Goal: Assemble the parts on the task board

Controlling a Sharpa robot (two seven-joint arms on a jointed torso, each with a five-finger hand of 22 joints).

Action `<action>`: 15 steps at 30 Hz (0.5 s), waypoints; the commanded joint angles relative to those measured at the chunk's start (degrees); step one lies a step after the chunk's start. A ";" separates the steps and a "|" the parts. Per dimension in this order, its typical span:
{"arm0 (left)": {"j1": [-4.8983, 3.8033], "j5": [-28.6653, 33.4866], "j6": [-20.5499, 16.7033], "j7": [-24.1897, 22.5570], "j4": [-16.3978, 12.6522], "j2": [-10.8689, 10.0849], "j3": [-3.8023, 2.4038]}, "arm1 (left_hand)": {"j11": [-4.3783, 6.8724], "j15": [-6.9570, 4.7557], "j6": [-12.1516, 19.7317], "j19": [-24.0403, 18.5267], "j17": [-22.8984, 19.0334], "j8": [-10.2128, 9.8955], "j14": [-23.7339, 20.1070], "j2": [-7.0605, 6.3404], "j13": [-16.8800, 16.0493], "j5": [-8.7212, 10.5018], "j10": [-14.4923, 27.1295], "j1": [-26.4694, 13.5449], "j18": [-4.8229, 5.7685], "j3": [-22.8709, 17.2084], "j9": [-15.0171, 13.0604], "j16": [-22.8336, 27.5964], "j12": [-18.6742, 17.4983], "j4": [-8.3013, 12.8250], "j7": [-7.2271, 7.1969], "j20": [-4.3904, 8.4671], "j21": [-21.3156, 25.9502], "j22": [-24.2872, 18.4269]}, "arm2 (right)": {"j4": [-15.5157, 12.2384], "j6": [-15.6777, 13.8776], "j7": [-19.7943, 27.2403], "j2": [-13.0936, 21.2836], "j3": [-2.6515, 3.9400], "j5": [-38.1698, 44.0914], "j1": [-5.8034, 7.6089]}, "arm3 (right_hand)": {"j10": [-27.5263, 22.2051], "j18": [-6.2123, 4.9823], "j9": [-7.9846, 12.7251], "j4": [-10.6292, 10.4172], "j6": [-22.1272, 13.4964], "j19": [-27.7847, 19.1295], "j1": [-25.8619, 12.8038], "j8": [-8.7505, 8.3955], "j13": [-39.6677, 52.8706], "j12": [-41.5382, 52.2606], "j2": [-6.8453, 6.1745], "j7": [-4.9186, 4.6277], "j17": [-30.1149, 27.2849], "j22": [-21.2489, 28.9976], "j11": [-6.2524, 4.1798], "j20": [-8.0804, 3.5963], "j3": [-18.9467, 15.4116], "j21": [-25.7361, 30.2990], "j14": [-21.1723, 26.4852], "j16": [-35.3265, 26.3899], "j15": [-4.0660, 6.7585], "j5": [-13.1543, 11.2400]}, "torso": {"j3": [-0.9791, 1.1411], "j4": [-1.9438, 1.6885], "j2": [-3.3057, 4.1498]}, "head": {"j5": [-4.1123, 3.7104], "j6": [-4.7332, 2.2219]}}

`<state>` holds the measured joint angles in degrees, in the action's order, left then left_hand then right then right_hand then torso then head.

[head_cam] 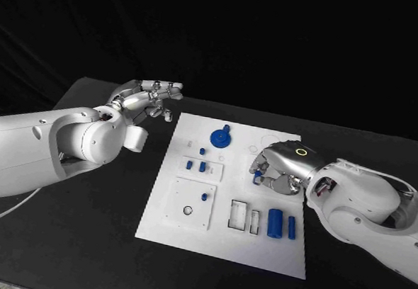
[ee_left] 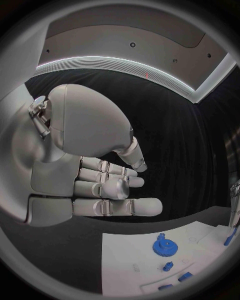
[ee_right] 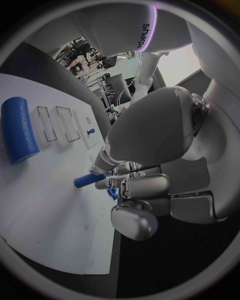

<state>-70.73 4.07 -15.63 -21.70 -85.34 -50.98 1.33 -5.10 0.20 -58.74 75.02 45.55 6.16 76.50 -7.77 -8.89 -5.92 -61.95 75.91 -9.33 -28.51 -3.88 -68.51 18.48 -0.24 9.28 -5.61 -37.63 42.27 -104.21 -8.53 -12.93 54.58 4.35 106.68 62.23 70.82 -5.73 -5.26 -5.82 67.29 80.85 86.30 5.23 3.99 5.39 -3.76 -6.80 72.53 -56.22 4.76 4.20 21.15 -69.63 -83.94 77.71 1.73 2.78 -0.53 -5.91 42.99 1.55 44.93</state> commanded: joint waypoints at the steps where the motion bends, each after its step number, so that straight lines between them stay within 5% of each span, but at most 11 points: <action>1: -0.02 -0.29 0.80 -0.37 -0.03 0.10 -0.03 | 0.03 -0.06 0.40 -0.15 -0.09 0.13 -0.44 0.49 -0.08 -0.24 0.50 -0.08 -0.68 -0.02 0.03 0.08 0.26 0.33 0.05 -0.06 0.24 0.08 | -0.74 -2.12 0.33 0.37 0.08 0.16 0.26 | 2.41 -0.32 -0.03 1.27 0.36 0.02 0.68 0.02 0.14 -0.15 0.19 0.08 0.04 -0.06 -2.01 -0.49 1.68 -0.37 -3.10 0.32 0.27 0.18 | -0.06 0.02 0.00 | 0.02 -0.05; 15: -0.02 -0.29 0.74 -0.38 0.00 0.29 -0.03 | 0.03 -0.06 0.40 -0.15 -0.09 0.13 -0.44 0.49 -0.08 -0.24 0.50 -0.08 -0.68 -0.02 0.03 0.08 0.26 0.33 0.05 -0.06 0.24 0.08 | -6.62 -2.83 0.37 2.43 0.50 -4.13 2.44 | 2.60 -0.32 -0.10 1.60 0.49 0.01 0.17 -0.09 0.15 -0.50 -0.09 0.01 0.03 -0.13 -1.97 -0.51 2.16 -0.43 -3.09 0.34 0.23 0.19 | -0.09 0.01 -0.02 | 0.52 0.03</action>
<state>-70.73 4.05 -15.64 -21.70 -85.29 -50.85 1.33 -5.10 0.20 -58.74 75.02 45.56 6.16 76.50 -7.77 -8.88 -5.92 -61.95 75.91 -9.33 -28.51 -3.88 -68.51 18.48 -0.24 9.28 -5.61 -37.63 42.27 -110.17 -10.50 -12.92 57.17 4.82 104.56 64.59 70.97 -5.74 -5.25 -5.50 67.27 80.84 86.30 5.06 4.13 5.03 -3.76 -6.81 72.52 -56.36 4.92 4.20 21.79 -69.90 -83.95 77.69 1.72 2.72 -0.59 -5.88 42.98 1.88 44.90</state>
